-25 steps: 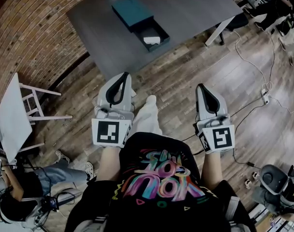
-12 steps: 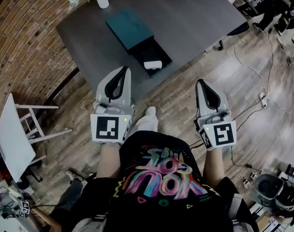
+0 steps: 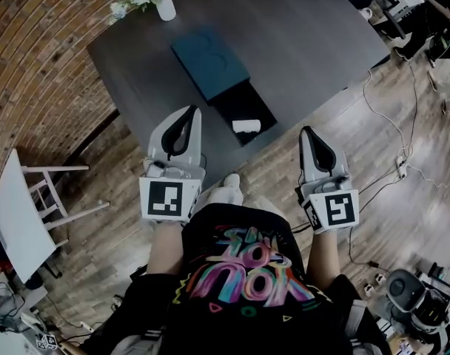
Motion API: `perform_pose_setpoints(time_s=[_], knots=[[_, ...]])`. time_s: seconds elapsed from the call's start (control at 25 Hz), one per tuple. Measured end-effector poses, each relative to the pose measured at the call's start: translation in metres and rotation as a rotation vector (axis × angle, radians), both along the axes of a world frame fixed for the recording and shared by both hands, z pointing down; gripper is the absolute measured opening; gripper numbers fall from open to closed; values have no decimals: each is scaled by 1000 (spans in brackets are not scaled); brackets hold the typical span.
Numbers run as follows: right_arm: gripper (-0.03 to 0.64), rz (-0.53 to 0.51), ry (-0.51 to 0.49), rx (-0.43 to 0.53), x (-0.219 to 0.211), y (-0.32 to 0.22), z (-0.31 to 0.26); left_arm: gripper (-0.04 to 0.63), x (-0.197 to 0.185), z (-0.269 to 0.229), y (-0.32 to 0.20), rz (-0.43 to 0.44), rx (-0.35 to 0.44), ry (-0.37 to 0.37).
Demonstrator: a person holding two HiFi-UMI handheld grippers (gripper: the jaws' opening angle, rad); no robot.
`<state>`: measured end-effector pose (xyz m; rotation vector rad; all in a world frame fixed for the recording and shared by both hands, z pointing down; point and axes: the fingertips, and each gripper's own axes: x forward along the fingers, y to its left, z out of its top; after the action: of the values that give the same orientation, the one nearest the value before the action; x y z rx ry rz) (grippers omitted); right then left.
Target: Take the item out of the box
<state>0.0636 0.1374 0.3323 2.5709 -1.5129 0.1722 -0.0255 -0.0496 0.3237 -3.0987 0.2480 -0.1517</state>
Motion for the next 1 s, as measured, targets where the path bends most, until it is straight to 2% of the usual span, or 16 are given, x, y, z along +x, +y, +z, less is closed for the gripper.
perform_pose_setpoints(time_s=[0.24, 0.44, 0.84, 1.0], knots=[[2, -6, -24, -19, 11, -12, 5, -2, 8, 9, -12, -6, -19, -26], [2, -48, -30, -29, 35, -29, 11, -2, 22, 13, -26, -52, -16, -31], [2, -254, -21, -31, 99, -88, 6, -2, 55, 2, -62, -252, -6, -16], [2, -365, -18, -31, 123, -128, 5, -2, 60, 3, -85, -362, -12, -18]])
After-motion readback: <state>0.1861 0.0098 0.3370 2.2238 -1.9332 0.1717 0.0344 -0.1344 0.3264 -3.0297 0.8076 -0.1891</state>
